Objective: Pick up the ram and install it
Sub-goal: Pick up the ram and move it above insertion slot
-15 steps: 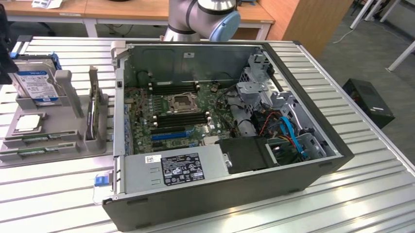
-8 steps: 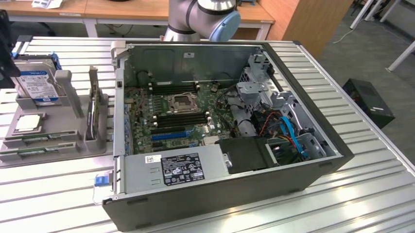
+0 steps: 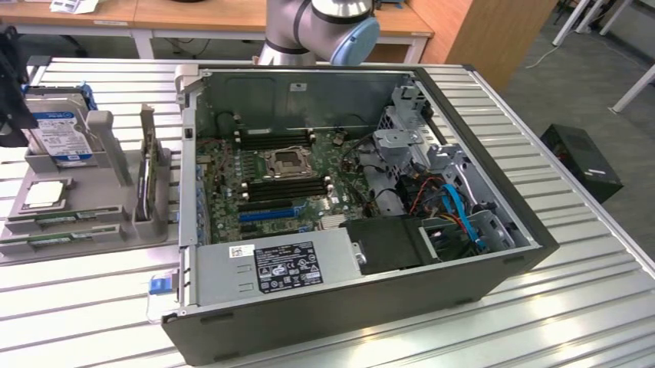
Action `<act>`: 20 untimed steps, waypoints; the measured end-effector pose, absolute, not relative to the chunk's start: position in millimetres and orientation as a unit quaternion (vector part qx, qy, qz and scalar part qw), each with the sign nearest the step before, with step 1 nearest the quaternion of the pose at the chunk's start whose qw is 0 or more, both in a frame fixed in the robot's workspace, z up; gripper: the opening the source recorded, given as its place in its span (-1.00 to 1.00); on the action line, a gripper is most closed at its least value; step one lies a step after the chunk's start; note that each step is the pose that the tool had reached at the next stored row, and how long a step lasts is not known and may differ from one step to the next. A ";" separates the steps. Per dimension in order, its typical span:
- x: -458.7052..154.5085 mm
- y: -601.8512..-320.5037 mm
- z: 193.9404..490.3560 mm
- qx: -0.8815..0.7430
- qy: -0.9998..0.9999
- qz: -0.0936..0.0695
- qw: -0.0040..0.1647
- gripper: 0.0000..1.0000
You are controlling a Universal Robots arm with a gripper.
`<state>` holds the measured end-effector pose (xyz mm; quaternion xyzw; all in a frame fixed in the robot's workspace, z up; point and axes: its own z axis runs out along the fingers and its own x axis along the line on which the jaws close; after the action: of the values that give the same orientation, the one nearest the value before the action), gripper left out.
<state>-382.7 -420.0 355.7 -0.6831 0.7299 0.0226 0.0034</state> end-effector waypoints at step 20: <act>-382.7 -420.0 332.5 -0.683 0.730 0.023 0.003 -0.29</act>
<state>-382.7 -420.0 332.5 -0.6831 0.7300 0.0226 0.0035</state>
